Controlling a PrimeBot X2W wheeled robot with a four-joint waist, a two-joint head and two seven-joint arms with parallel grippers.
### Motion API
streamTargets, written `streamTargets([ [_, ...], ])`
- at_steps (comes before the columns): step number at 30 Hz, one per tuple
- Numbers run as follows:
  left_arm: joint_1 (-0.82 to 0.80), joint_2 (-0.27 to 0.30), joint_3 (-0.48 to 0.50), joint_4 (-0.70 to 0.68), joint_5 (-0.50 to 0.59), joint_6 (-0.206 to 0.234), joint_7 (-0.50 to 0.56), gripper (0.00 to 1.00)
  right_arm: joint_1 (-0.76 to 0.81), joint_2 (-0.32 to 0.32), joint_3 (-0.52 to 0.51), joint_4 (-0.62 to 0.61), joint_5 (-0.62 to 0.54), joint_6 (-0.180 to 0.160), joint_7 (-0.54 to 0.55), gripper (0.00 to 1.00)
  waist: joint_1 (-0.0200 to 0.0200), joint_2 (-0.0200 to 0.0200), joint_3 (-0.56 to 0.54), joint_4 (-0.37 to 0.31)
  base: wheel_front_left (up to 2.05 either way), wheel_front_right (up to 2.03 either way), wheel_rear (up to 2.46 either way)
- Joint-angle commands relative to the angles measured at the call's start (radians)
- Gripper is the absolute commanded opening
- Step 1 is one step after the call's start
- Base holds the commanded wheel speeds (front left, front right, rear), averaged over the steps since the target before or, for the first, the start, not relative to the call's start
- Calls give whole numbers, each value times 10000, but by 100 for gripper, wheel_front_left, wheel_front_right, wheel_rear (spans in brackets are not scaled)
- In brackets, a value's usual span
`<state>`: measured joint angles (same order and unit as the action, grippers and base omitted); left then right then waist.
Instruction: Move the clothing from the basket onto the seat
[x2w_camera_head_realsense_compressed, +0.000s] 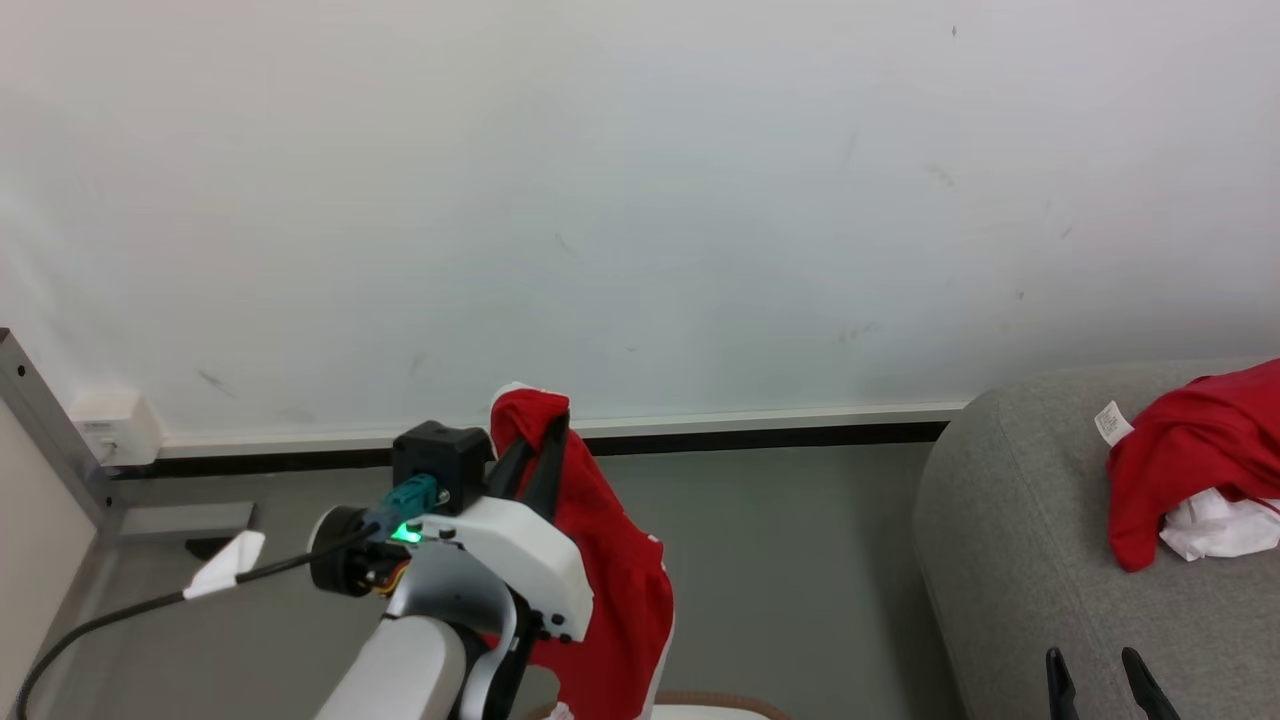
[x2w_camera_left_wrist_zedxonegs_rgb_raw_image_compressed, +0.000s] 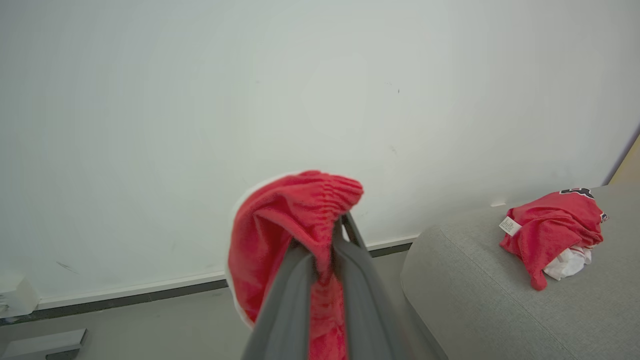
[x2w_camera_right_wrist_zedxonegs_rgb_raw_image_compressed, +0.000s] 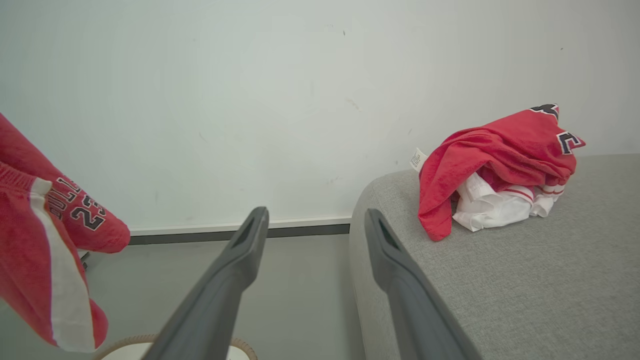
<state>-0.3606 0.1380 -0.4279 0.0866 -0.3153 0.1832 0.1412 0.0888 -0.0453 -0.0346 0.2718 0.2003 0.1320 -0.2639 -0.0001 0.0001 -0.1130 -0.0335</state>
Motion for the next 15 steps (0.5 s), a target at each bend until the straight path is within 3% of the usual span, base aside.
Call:
streamTargets([
  [1, -56, 94, 17, -89, 89, 14, 49, 0, 163, -60, 7, -27, -63, -26, 23, 100, 1, -1, 0, -17, 0, 0, 0],
  [10, 46, 134, -105, -505, 93, 101, 225, 0, 259, -56, 380, -209, -241, -26, 23, 100, 1, -1, 105, -22, 0, 0, 0],
  [15, 4, 145, -149, -572, 72, 141, 267, 0, 158, -43, 1917, -739, -719, -24, 23, 100, 1, -1, 138, 20, 0, 0, 0],
])
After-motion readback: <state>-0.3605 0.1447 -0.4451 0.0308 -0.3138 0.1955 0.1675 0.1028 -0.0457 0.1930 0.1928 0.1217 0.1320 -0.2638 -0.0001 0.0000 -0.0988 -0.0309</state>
